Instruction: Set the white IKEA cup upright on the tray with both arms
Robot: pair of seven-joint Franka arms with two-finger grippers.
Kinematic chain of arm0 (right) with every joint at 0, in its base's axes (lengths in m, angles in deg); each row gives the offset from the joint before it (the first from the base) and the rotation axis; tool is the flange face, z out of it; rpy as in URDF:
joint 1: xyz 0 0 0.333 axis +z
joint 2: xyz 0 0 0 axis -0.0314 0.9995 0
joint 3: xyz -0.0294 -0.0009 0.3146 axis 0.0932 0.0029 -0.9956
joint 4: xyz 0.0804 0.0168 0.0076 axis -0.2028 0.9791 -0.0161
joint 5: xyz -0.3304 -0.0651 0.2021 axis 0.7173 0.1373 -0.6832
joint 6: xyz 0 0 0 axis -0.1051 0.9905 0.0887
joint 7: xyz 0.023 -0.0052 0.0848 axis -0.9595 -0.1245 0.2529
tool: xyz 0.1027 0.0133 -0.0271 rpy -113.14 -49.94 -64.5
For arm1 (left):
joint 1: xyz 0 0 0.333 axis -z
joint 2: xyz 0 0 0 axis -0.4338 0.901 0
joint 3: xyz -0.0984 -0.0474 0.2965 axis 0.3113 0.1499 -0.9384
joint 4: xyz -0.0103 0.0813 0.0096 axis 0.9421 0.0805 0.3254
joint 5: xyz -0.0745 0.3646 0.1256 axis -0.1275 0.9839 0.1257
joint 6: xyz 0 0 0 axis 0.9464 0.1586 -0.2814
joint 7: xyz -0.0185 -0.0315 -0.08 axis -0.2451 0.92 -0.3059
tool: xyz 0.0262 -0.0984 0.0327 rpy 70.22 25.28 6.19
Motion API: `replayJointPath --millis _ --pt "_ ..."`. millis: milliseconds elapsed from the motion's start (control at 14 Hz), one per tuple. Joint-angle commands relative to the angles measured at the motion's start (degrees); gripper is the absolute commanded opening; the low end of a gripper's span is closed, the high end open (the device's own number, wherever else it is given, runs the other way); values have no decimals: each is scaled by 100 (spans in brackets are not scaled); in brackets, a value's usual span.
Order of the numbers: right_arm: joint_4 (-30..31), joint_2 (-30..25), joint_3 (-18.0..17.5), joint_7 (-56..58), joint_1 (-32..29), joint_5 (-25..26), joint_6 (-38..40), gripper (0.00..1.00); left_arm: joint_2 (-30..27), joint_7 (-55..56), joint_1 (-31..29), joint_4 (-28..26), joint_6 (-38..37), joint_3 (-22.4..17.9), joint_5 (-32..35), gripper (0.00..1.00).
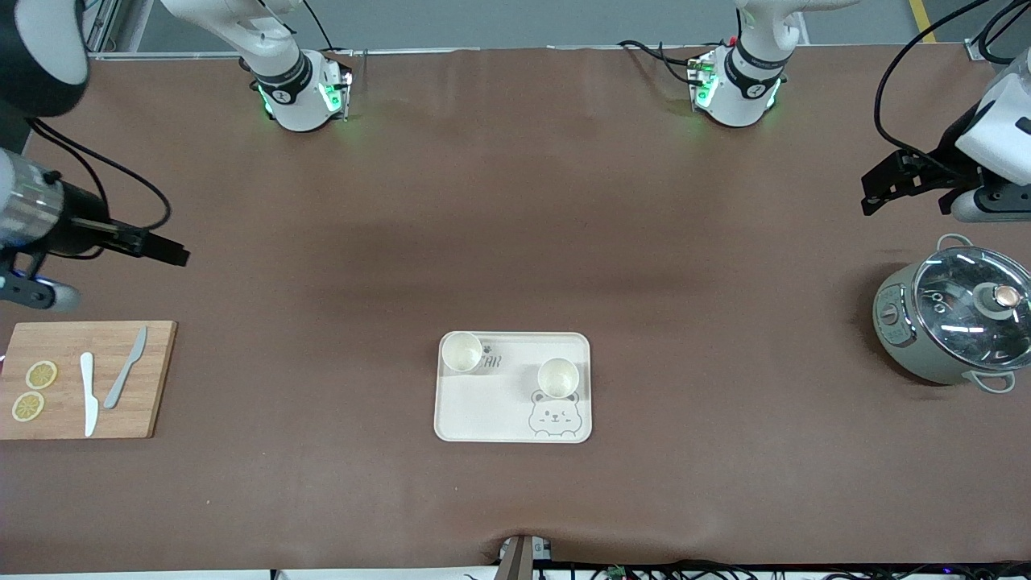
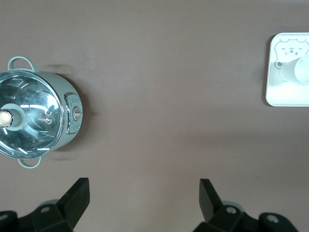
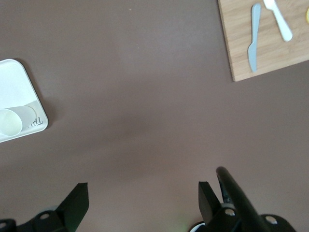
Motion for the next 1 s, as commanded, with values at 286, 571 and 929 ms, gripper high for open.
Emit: replayJointPath --millis 286,571,929 --pt "1121 -1253 -116 1220 -660 116 -47 100 -115 -93 -48 -13 -166 -33 -68 100" --pt "1290 -1562 -116 1425 -774 124 -64 100 -132 -102 -57 -4 -175 -42 -68 100" --pt "1211 -1501 -125 1486 -818 99 -152 100 -132 -93 -57 5 -175 -42 -77 100"
